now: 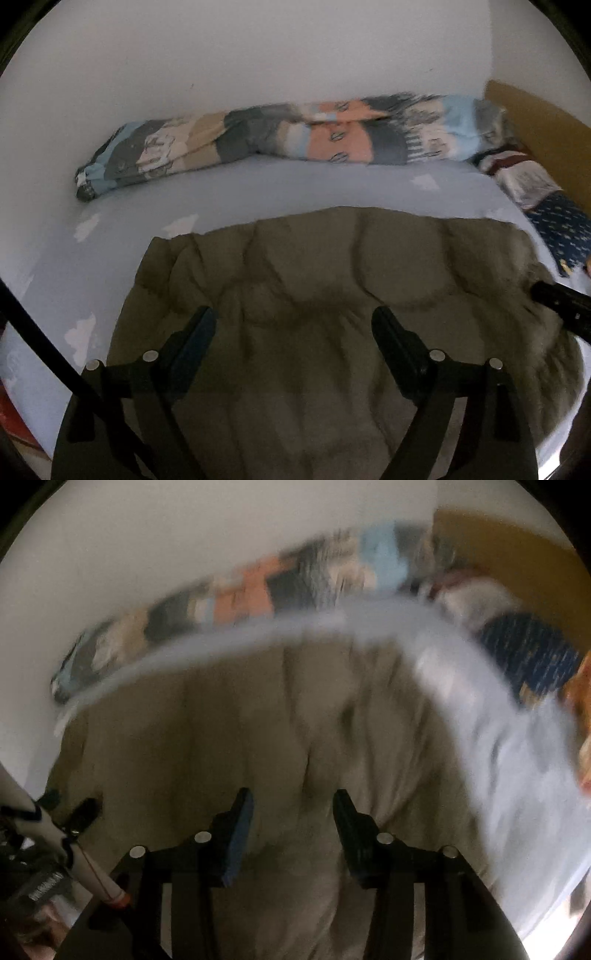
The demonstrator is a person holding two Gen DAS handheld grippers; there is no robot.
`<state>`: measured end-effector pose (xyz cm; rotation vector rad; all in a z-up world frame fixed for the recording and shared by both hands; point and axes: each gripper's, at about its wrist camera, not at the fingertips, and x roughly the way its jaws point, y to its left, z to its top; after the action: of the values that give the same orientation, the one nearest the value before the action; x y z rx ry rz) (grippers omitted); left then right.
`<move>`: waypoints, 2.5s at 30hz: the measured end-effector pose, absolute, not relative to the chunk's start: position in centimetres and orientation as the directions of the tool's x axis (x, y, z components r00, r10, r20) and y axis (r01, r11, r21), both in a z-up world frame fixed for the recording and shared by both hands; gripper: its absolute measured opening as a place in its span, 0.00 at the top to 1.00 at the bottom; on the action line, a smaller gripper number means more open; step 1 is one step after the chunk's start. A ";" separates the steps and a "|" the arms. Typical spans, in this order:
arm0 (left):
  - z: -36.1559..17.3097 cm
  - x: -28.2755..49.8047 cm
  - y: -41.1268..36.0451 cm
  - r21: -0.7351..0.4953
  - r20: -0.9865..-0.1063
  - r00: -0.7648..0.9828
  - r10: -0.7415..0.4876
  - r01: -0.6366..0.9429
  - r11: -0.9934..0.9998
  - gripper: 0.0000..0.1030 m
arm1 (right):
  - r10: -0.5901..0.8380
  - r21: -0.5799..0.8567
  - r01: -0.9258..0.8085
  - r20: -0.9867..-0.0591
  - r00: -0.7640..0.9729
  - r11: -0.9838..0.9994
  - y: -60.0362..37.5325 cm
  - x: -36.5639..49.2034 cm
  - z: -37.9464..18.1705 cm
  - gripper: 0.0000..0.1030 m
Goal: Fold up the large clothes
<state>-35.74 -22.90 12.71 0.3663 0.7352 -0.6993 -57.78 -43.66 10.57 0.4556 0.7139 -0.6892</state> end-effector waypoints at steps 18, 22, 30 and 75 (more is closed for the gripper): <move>12.5 -36.4 -18.5 0.044 -0.712 0.547 -0.441 0.661 0.749 0.14 | -0.382 0.210 0.764 -0.767 0.515 0.610 -45.4 -57.7 10.5 0.51; 11.8 -38.8 -15.0 0.038 -0.730 0.546 -0.411 0.632 0.774 0.14 | -0.393 0.239 0.815 -0.781 0.485 0.528 -41.3 -63.1 10.2 0.51; 7.6 -39.6 -13.6 0.086 -0.786 0.529 -0.322 0.608 0.790 0.12 | -0.249 0.278 0.840 -0.870 0.425 0.465 -40.8 -65.0 4.2 0.45; 24.1 -57.8 7.0 0.090 -0.491 0.685 -0.538 0.654 0.751 0.04 | -0.504 0.089 0.629 -0.517 0.692 0.773 -8.4 -74.0 23.6 0.06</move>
<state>-57.80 6.96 24.13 0.2681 0.4612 -0.6764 -73.97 -8.37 23.64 0.2690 0.4931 -0.6409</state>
